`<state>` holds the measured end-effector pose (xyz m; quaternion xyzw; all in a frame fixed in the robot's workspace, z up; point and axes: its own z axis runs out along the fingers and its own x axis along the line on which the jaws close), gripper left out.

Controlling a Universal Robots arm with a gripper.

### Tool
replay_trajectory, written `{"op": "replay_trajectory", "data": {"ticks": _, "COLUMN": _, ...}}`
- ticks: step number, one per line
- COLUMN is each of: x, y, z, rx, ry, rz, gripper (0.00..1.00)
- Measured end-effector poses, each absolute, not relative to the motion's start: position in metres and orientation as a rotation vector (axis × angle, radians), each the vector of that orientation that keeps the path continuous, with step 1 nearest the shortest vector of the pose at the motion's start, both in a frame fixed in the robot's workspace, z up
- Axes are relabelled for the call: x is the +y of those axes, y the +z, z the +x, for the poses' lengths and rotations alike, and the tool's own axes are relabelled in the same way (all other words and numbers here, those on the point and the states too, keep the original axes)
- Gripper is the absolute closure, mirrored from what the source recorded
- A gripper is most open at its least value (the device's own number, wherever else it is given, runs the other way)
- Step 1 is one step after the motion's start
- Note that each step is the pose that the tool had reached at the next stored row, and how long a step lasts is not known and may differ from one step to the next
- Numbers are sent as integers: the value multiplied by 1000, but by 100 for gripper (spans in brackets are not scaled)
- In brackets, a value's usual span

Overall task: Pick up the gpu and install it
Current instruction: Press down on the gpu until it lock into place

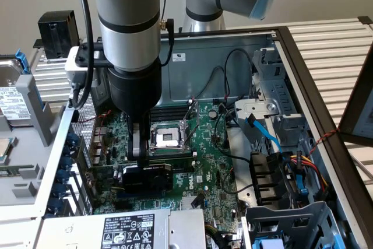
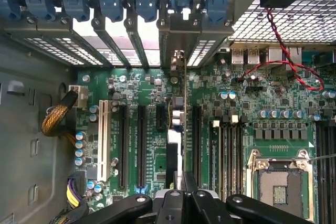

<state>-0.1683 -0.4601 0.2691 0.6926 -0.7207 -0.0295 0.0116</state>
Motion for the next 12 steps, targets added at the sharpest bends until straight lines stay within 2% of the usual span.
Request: {"op": "replay_trajectory", "data": {"ticks": 12, "x": -460, "y": 269, "z": -168, "rx": -2247, "ry": -92, "rz": 2160, "gripper": 89}}
